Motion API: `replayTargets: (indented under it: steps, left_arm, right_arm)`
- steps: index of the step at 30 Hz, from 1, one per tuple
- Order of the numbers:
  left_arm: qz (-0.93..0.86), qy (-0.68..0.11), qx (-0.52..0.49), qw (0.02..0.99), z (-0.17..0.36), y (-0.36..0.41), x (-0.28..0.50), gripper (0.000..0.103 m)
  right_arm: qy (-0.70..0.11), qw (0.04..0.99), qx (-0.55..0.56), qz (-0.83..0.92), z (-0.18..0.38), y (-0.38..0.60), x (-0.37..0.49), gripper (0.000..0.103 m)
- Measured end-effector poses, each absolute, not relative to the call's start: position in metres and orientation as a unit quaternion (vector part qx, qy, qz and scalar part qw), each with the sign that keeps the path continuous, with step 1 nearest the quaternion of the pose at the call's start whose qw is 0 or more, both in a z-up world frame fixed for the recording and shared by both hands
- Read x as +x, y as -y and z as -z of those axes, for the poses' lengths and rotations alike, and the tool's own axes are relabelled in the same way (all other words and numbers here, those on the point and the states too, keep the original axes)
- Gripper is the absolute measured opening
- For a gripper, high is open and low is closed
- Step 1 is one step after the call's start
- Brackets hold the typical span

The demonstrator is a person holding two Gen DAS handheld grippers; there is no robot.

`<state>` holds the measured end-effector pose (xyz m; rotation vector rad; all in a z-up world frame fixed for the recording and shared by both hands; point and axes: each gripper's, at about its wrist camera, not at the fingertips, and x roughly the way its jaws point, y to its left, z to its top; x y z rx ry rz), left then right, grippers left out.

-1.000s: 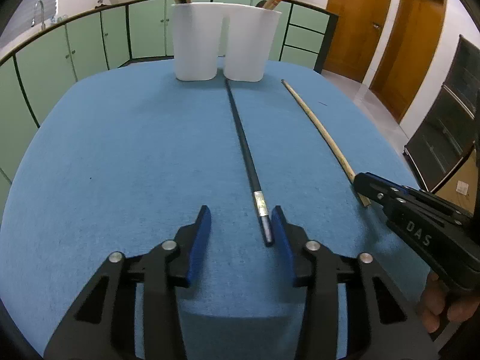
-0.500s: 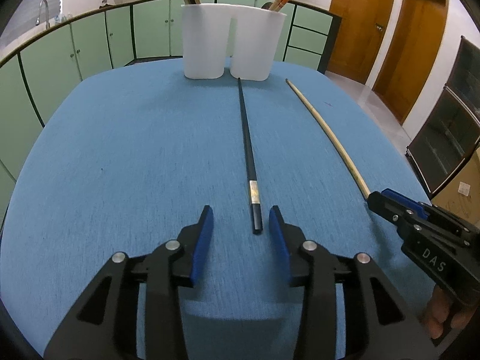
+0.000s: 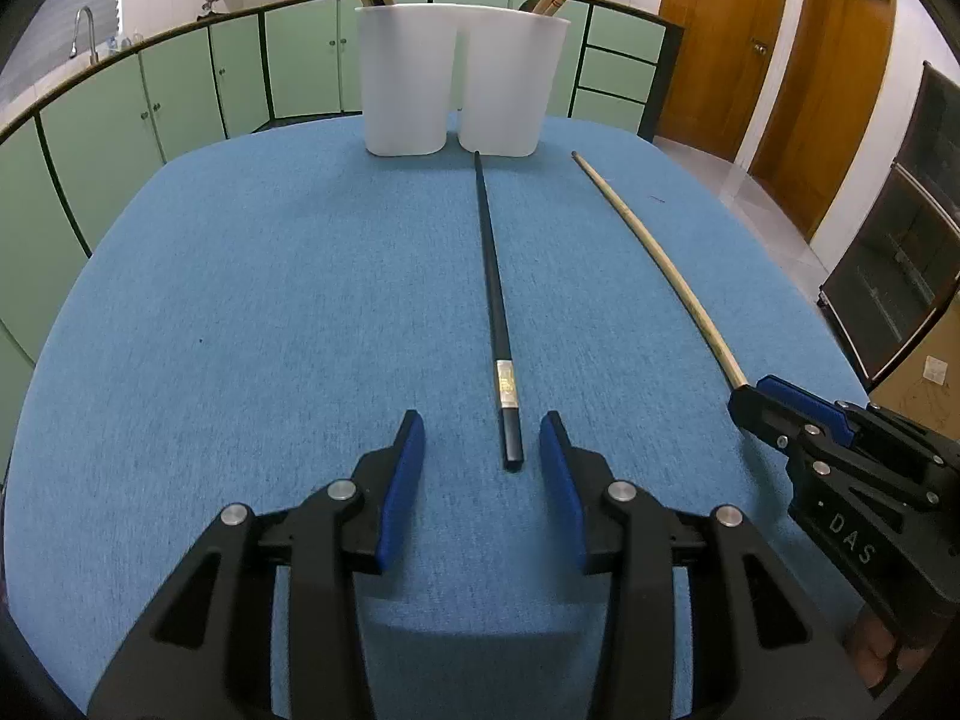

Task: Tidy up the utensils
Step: 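Grasp the plain wooden chopstick with the right tool while the left grasps the black chopstick, then lift both chopsticks and carry them above the white holder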

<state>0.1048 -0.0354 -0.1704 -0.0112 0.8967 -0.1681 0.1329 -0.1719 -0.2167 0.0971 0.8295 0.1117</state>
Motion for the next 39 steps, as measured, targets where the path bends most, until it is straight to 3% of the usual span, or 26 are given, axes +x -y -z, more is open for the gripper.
replayTargets:
  steps: [2, 5, 9, 16, 27, 39]
  left_arm:
    - [0.080, -0.433, -0.005, 0.898, 0.170, 0.035, 0.105, 0.038]
    - [0.074, -0.433, -0.007, 0.898, 0.170, 0.034, 0.105, 0.028]
    - [0.077, -0.432, -0.019, 0.898, 0.170, 0.030, 0.105, 0.006]
    - [0.075, -0.403, -0.010, 0.912, 0.149, 0.026, 0.099, 0.006]
    - [0.073, -0.289, -0.001, 0.955, 0.058, 0.018, 0.078, 0.006]
    - [0.102, -0.233, -0.016, 0.967, -0.004, 0.022, 0.088, 0.006]
  right_arm:
    - [-0.404, 0.912, 0.049, -0.053, 0.217, 0.173, 0.133, 0.012]
    - [-0.404, 0.912, 0.050, -0.053, 0.218, 0.174, 0.134, 0.006]
    - [-0.401, 0.912, 0.059, -0.057, 0.216, 0.177, 0.132, 0.006]
    - [-0.367, 0.927, 0.062, -0.056, 0.198, 0.187, 0.121, 0.006]
    - [-0.277, 0.956, 0.072, -0.062, 0.124, 0.206, 0.105, 0.006]
    - [-0.225, 0.965, 0.093, -0.096, 0.054, 0.212, 0.118, 0.005]
